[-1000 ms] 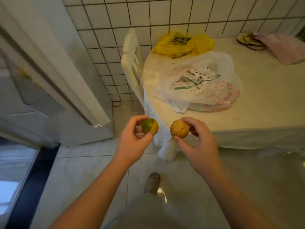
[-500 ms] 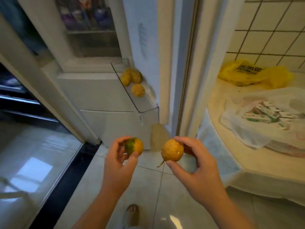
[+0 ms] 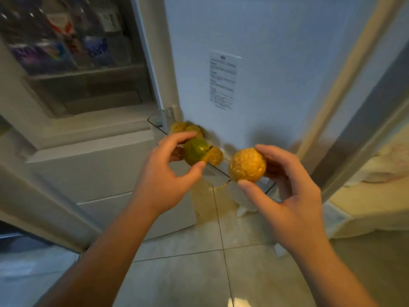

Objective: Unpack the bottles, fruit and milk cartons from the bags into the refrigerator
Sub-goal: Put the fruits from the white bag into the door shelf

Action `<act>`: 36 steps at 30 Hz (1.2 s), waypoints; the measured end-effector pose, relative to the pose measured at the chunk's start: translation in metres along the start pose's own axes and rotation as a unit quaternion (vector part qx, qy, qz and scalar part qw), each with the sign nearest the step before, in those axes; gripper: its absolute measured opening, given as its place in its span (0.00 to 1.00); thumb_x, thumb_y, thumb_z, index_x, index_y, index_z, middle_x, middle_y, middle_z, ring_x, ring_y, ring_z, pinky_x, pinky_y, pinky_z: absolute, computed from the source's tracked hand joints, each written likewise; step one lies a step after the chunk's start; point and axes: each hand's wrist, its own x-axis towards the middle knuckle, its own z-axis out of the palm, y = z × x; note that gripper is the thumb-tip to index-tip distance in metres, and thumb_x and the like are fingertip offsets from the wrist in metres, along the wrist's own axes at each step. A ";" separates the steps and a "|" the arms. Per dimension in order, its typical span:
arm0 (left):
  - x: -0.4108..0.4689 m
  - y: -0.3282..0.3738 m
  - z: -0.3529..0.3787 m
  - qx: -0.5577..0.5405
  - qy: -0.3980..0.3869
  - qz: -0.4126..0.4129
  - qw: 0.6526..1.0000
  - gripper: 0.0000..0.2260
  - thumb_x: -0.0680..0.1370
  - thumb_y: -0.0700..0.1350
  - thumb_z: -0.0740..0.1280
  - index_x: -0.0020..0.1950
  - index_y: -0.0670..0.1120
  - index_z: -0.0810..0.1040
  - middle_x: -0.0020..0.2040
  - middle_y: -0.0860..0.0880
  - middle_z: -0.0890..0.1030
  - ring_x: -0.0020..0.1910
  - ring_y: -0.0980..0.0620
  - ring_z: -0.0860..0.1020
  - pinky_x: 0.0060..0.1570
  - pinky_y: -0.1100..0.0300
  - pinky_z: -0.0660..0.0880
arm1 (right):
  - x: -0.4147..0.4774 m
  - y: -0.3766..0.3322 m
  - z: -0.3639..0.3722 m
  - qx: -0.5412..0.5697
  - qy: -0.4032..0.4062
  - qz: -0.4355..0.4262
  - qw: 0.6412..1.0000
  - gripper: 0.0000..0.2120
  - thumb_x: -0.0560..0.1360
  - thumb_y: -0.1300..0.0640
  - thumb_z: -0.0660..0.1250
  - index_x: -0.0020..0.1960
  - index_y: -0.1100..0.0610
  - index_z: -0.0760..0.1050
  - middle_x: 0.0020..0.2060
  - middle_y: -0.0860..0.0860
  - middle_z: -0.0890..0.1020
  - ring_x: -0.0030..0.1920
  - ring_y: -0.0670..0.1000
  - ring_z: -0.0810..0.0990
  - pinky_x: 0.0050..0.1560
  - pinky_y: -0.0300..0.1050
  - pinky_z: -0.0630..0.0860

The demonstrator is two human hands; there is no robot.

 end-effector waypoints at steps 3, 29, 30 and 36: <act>0.027 -0.007 -0.001 0.007 -0.075 0.012 0.997 0.23 0.71 0.54 0.72 0.65 0.56 0.76 0.59 0.56 0.79 0.56 0.55 0.79 0.57 0.53 0.79 | 0.008 -0.004 0.008 -0.063 0.012 0.015 0.998 0.23 0.71 0.55 0.76 0.64 0.52 0.75 0.55 0.42 0.80 0.56 0.51 0.81 0.56 0.50 0.79; 0.120 -0.003 0.045 0.263 -0.483 0.013 0.835 0.22 0.71 0.57 0.75 0.62 0.50 0.81 0.56 0.51 0.82 0.52 0.49 0.80 0.49 0.57 0.76 | 0.078 0.001 0.034 -0.553 -0.319 0.249 0.728 0.11 0.77 0.64 0.61 0.56 0.55 0.77 0.44 0.55 0.79 0.42 0.57 0.80 0.42 0.51 0.79; 0.119 -0.004 0.041 0.251 -0.474 0.012 0.844 0.27 0.71 0.57 0.76 0.67 0.51 0.78 0.60 0.52 0.81 0.55 0.51 0.79 0.53 0.57 0.76 | 0.077 0.002 0.032 -0.547 -0.311 0.242 0.739 0.14 0.77 0.64 0.60 0.60 0.54 0.76 0.48 0.55 0.80 0.46 0.59 0.81 0.45 0.53 0.80; 0.097 -0.016 0.022 0.176 -0.325 0.025 0.929 0.24 0.76 0.60 0.69 0.71 0.57 0.73 0.69 0.55 0.75 0.63 0.54 0.75 0.64 0.52 0.74 | 0.059 -0.002 0.016 -0.432 -0.236 0.123 0.862 0.21 0.79 0.59 0.66 0.71 0.52 0.72 0.68 0.51 0.75 0.66 0.55 0.74 0.64 0.54 0.74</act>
